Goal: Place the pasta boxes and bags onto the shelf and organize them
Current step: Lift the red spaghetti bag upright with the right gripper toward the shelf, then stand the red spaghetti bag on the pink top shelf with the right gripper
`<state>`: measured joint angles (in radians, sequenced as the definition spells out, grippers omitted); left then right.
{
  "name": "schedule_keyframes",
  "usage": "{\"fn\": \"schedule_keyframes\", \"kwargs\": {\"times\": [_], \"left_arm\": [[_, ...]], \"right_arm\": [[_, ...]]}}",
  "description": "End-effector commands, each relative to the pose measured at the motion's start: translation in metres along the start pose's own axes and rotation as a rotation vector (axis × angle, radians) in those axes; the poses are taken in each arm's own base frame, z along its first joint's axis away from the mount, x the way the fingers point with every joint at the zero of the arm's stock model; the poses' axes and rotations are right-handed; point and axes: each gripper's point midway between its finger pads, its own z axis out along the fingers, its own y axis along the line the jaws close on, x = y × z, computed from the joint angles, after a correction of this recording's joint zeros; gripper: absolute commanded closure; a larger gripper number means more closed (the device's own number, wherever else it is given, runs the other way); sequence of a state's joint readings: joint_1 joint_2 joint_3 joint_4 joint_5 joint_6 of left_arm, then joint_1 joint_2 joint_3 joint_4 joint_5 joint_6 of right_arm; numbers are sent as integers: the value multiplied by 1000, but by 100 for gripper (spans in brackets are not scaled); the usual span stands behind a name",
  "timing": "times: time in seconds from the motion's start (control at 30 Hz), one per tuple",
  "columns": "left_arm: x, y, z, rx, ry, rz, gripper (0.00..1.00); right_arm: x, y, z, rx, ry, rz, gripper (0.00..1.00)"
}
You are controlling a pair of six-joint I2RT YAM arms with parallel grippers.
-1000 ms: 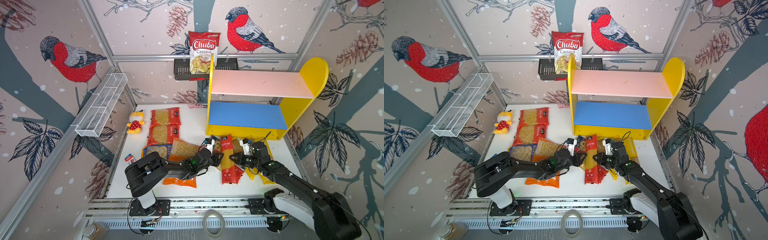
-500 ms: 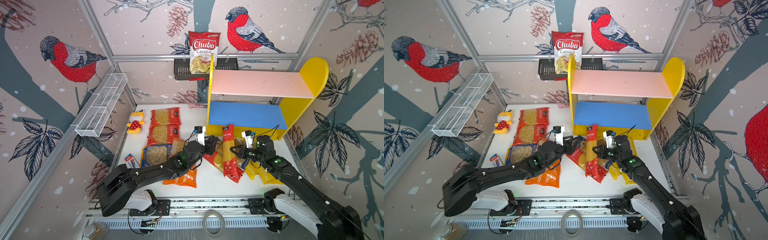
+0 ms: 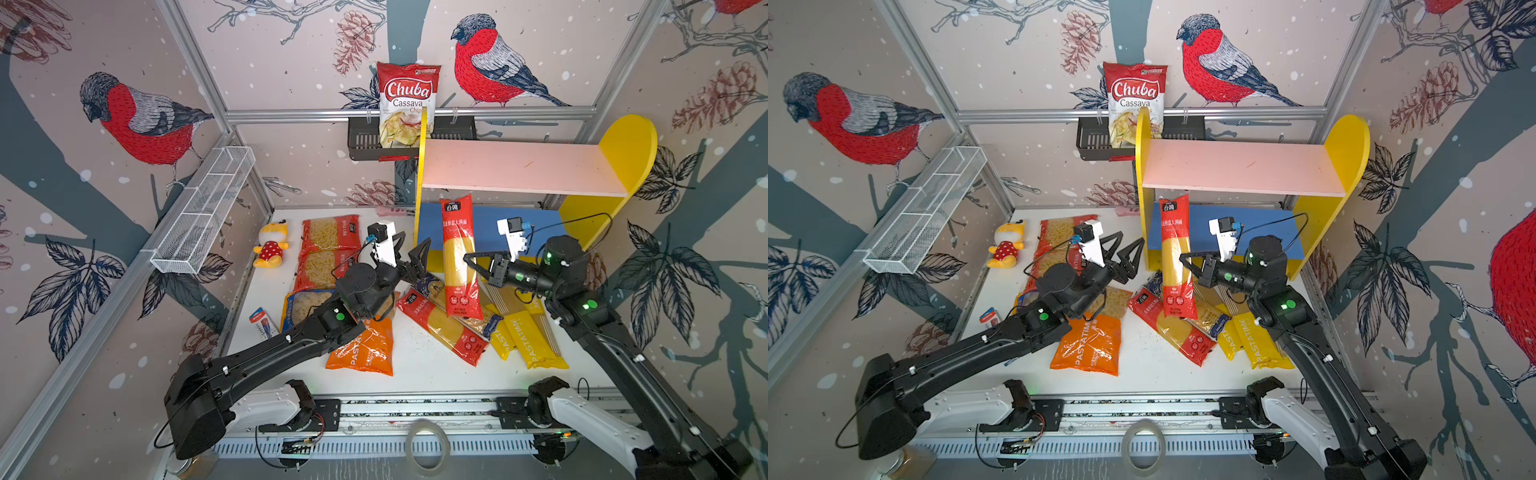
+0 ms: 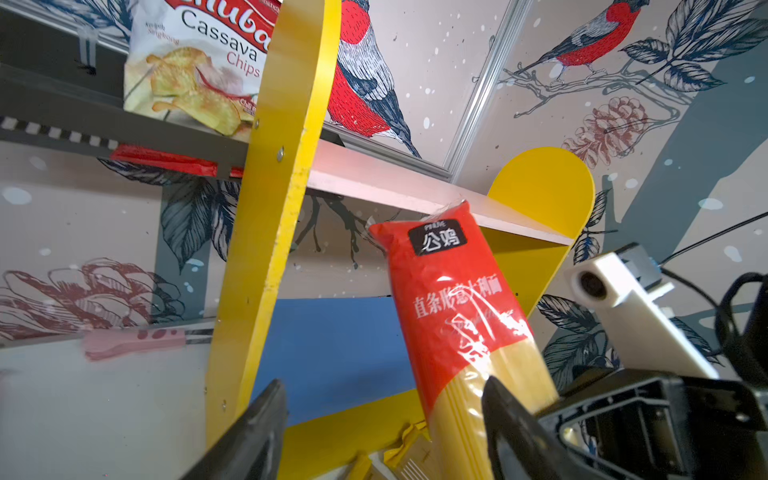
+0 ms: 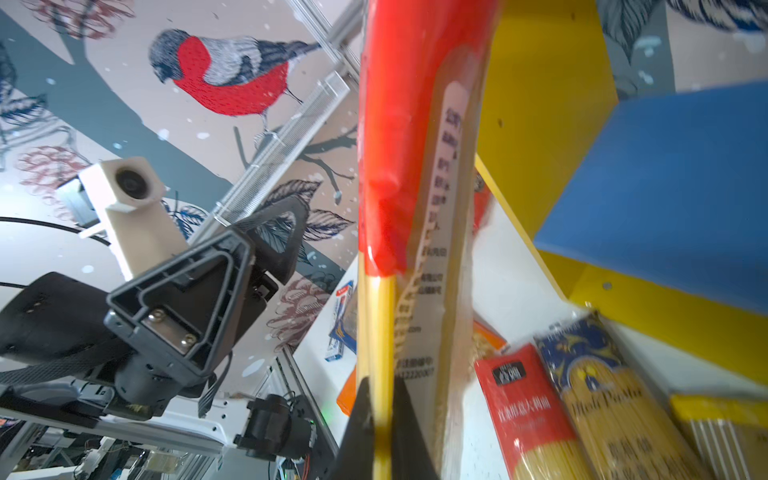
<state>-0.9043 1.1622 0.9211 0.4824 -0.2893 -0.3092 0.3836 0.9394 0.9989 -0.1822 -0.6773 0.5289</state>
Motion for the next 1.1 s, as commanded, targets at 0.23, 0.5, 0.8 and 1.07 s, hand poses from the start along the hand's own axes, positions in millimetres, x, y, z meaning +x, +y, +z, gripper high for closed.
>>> {"fn": "schedule_keyframes", "kwargs": {"times": [0.23, 0.5, 0.8, 1.07], "left_arm": [[-45, 4, 27, 140, 53, -49, 21], [-45, 17, 79, 163, 136, -148, 19], [-13, 26, 118, 213, 201, -363, 23], [-7, 20, 125, 265, 195, -440, 33]], "right_arm": [[-135, 58, 3, -162, -322, -126, 100], [-217, 22, 45, -128, -346, 28, 100], [-233, -44, 90, -58, -257, 166, 100], [-224, -77, 98, 93, -229, 205, 60]]}}
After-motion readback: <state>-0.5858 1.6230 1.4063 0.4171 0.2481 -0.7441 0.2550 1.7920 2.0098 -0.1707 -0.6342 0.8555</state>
